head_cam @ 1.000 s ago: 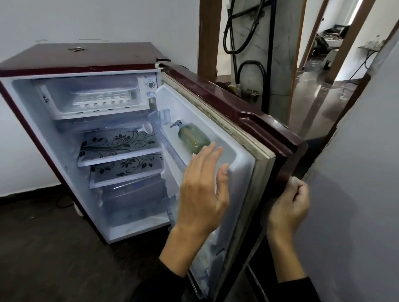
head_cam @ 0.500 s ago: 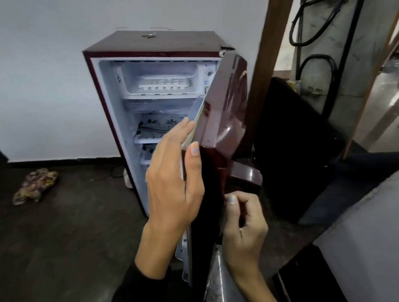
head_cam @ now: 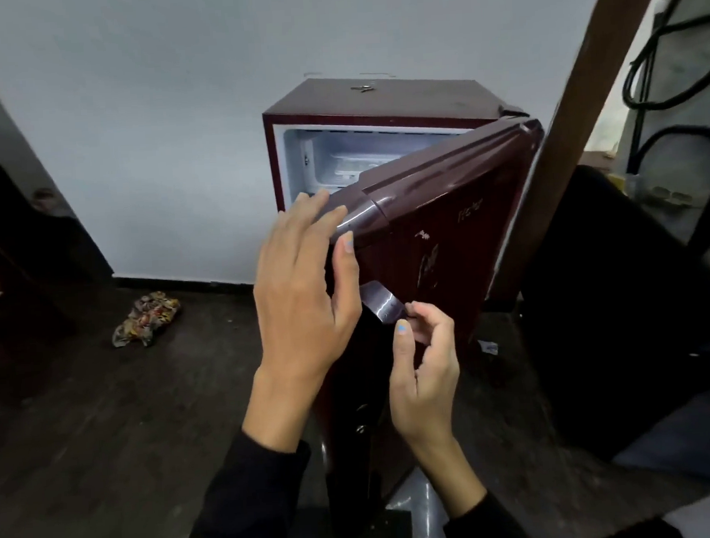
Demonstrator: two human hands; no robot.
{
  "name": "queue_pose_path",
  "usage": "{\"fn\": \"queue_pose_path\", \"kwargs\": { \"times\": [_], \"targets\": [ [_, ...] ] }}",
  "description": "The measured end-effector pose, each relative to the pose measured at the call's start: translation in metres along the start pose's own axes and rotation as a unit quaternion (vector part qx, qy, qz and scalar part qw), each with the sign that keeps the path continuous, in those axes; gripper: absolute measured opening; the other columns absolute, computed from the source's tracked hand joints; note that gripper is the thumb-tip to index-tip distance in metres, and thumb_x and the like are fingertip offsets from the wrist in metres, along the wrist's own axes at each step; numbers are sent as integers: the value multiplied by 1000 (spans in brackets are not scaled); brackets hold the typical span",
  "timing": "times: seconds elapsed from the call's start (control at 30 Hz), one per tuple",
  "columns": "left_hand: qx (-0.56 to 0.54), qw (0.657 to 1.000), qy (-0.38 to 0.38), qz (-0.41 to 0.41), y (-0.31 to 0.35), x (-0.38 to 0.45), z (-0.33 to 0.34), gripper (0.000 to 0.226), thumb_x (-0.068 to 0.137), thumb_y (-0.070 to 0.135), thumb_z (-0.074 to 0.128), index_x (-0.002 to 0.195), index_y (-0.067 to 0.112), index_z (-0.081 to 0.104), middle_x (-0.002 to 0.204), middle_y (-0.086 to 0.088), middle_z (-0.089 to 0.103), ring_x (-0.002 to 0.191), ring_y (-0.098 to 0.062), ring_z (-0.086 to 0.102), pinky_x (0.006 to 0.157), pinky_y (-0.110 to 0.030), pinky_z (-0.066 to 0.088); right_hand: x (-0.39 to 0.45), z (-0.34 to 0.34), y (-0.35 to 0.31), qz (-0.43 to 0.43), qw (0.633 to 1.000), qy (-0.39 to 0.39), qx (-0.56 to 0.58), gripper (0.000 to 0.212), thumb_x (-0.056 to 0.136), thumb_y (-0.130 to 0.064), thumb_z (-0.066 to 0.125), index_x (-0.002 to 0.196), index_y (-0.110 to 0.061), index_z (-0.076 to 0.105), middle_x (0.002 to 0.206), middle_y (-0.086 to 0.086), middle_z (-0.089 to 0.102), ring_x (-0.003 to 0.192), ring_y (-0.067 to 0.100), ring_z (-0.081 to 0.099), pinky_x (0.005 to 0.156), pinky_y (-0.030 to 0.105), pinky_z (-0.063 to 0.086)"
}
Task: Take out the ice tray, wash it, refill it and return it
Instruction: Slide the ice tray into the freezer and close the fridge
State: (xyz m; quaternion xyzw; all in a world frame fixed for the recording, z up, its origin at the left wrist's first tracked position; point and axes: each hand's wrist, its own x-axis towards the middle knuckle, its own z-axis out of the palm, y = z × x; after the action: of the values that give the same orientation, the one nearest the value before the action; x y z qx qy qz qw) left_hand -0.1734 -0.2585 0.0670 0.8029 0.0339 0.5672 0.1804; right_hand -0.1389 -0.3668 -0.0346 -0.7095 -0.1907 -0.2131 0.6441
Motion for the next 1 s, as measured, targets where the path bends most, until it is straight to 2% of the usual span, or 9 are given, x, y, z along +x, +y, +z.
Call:
{"fn": "queue_pose_path", "kwargs": {
  "times": [0.1,0.2,0.33,0.43,0.53,0.67,0.87,1.0],
  "targets": [
    [20,999,-44,17,-30,12,6,31,97,18,47,118,3,63,129,-10,60,128,-24,50,108,-43,38,4,37,7,11,1000,-15,-1,30,95,-38,45,119,-21,52,113,-11,59,103,8,59,88,25,50],
    [39,994,-97,25,-66,25,17,34,97,20,46,123,3,60,132,-10,58,132,-24,46,115,-39,29,12,74,14,20,999,-37,-4,43,95,-42,43,123,-11,54,118,-4,61,108,9,59,90,31,51],
    [92,984,-148,36,-115,42,33,39,98,21,43,130,2,54,139,-14,52,136,-28,40,118,-41,22,26,120,30,33,996,-81,-32,56,95,-52,39,130,-10,52,125,-3,60,115,9,57,95,36,49],
    [112,978,-170,37,-147,57,44,45,98,24,38,136,1,47,145,-17,43,140,-31,33,118,-41,18,41,150,38,35,991,-120,-43,63,93,-58,38,133,-11,51,128,-5,57,118,7,54,98,30,47],
    [120,973,-192,35,-180,72,58,51,98,28,33,140,1,41,150,-19,36,143,-33,26,119,-45,16,62,178,42,31,987,-144,-59,52,94,-51,46,126,-12,55,115,-9,57,106,4,55,90,21,44],
    [118,969,-210,47,-218,89,79,55,97,30,30,143,0,36,152,-19,31,144,-33,22,119,-47,16,91,212,51,51,983,-158,-73,29,96,-38,54,112,-15,58,102,-11,55,91,3,55,81,19,44],
    [106,966,-229,63,-265,113,108,56,98,30,30,146,1,30,155,-19,25,146,-32,16,119,-42,10,122,253,65,74,981,-154,-91,24,95,-39,55,101,-16,57,96,-7,54,80,2,49,74,21,40],
    [88,965,-237,74,-288,125,123,55,99,24,39,148,2,26,157,-16,20,147,-29,10,120,-39,6,137,272,69,86,979,-150,-106,32,95,-38,56,107,-9,59,101,-3,55,89,8,52,76,18,38]
  ]
}}
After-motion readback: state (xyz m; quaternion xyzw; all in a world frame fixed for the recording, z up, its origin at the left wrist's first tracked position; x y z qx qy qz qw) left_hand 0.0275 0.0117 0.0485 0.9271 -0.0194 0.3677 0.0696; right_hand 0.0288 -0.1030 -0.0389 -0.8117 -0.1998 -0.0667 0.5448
